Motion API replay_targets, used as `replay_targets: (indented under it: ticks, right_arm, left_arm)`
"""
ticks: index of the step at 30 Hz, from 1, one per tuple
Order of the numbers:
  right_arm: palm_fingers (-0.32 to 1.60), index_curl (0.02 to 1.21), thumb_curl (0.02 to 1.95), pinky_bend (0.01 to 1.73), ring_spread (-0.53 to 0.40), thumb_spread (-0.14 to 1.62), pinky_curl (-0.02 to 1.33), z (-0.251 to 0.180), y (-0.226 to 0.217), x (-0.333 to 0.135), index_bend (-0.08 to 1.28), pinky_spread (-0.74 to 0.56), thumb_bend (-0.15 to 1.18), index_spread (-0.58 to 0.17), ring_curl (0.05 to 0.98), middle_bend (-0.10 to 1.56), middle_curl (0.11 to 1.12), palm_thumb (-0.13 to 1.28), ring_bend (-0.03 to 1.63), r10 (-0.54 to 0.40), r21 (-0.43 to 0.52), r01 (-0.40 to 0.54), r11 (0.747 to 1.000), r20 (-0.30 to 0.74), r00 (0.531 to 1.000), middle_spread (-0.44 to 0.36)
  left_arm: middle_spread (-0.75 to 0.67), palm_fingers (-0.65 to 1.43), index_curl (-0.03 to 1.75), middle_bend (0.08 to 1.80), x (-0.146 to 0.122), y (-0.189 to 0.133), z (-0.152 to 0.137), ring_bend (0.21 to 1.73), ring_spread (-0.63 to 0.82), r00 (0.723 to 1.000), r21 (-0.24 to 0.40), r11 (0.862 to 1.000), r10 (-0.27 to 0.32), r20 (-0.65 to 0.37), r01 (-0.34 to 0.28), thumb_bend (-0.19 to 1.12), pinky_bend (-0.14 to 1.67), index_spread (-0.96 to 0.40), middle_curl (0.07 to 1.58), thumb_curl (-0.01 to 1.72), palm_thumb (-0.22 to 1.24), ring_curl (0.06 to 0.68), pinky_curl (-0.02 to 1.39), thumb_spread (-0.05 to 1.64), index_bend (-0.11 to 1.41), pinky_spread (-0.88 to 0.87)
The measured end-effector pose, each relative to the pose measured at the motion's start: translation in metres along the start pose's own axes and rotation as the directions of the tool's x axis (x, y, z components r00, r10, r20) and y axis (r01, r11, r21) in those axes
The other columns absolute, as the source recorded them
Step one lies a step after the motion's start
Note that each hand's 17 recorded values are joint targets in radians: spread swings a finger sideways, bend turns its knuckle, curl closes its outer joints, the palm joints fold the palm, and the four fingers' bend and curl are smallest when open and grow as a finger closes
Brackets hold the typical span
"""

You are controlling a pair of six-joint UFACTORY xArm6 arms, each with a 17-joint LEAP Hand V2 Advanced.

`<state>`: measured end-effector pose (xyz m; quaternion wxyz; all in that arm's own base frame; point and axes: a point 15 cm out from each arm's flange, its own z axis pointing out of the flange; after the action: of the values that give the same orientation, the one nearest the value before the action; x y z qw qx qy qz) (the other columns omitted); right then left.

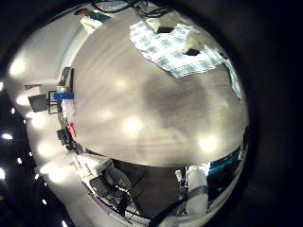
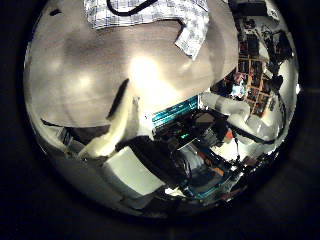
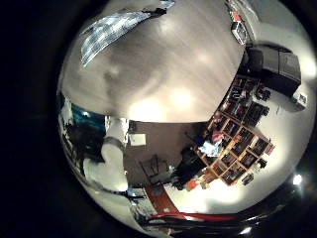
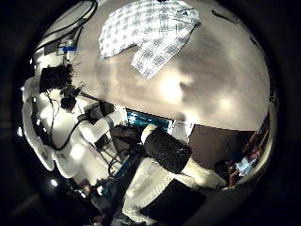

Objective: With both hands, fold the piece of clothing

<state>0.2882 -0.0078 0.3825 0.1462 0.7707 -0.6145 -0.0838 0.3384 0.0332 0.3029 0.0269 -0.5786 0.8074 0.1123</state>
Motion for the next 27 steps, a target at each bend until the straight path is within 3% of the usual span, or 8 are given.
replay_targets:
  ticks: [13, 27]
  right_arm:
    - [0.32, 0.30, 0.29, 0.58, -0.035, 1.29, 0.16, -0.003, -0.007, -0.014, 0.17, 0.35, -0.01, -0.402, 0.209, 0.29, 0.37, 0.42, 0.64, 0.000, -0.009, 0.001, 1.000, 0.010, 1.000, -0.095]
    - [0.32, 0.31, 0.29, 0.57, -0.039, 1.30, 0.16, 0.012, -0.016, -0.012, 0.18, 0.35, -0.01, -0.405, 0.203, 0.28, 0.37, 0.43, 0.61, -0.008, -0.056, 0.009, 0.998, 0.008, 1.000, -0.089]
  left_arm:
    - [0.16, 0.13, 0.35, 0.19, -0.007, -0.054, 0.053, 0.72, 0.22, 0.998, -0.059, 0.997, 0.050, -0.029, -0.052, -0.03, 0.39, -0.05, 0.37, 0.31, 0.26, 0.209, 0.39, 1.01, 0.16, 0.24]
    - [0.07, 0.21, 0.37, 0.20, -0.006, -0.096, 0.084, 0.67, 0.19, 0.998, -0.128, 0.990, 0.046, -0.043, -0.051, -0.02, 0.32, -0.10, 0.38, 0.31, 0.30, 0.199, 0.37, 1.02, 0.18, 0.22]
